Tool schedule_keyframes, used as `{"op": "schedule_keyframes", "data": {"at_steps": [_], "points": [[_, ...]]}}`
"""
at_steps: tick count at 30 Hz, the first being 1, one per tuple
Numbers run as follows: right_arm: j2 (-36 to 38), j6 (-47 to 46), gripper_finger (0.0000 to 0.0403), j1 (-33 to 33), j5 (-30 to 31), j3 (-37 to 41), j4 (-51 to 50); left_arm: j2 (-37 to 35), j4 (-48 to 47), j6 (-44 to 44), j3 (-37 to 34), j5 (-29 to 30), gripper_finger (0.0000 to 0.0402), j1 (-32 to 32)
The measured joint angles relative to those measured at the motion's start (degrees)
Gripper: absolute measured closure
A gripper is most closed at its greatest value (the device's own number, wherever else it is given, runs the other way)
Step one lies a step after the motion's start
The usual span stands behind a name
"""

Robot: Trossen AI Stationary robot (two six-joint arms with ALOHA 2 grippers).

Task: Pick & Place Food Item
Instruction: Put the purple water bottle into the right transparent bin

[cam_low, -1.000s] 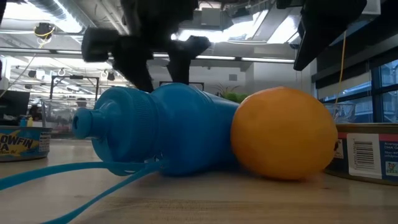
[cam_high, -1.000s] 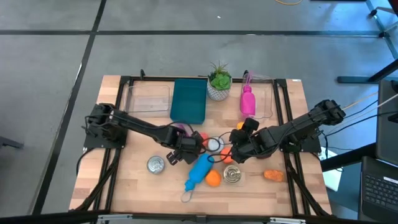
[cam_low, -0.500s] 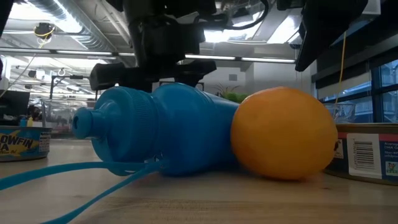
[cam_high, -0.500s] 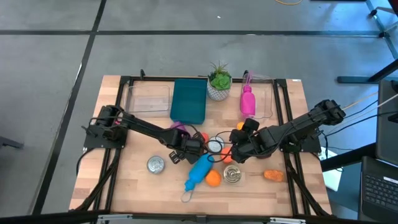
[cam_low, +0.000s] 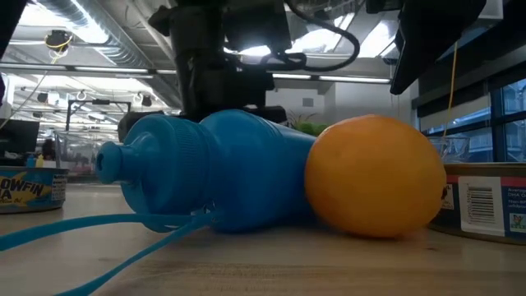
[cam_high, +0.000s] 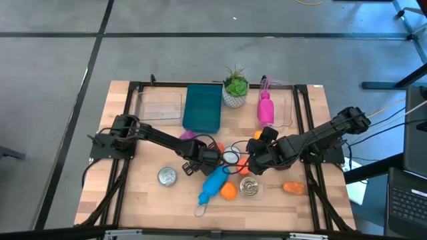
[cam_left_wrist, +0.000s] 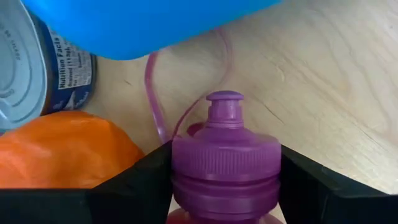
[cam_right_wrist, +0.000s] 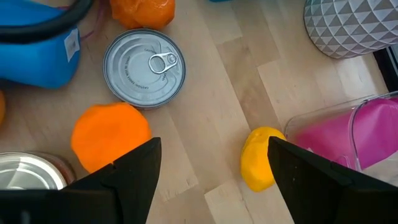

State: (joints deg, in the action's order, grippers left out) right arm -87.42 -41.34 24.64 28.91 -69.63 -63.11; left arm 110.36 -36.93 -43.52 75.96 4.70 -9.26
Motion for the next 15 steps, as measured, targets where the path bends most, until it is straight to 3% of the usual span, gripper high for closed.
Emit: {"op": "schedule_keyframes", "data": {"at_steps": [15], "points": [[-0.02, 0.02, 0.0113, 0.0, 0.07, 0.0, -0.07, -2.74, -0.5, -1.21, -0.2, 5.94, 0.0172, 0.02]]}}
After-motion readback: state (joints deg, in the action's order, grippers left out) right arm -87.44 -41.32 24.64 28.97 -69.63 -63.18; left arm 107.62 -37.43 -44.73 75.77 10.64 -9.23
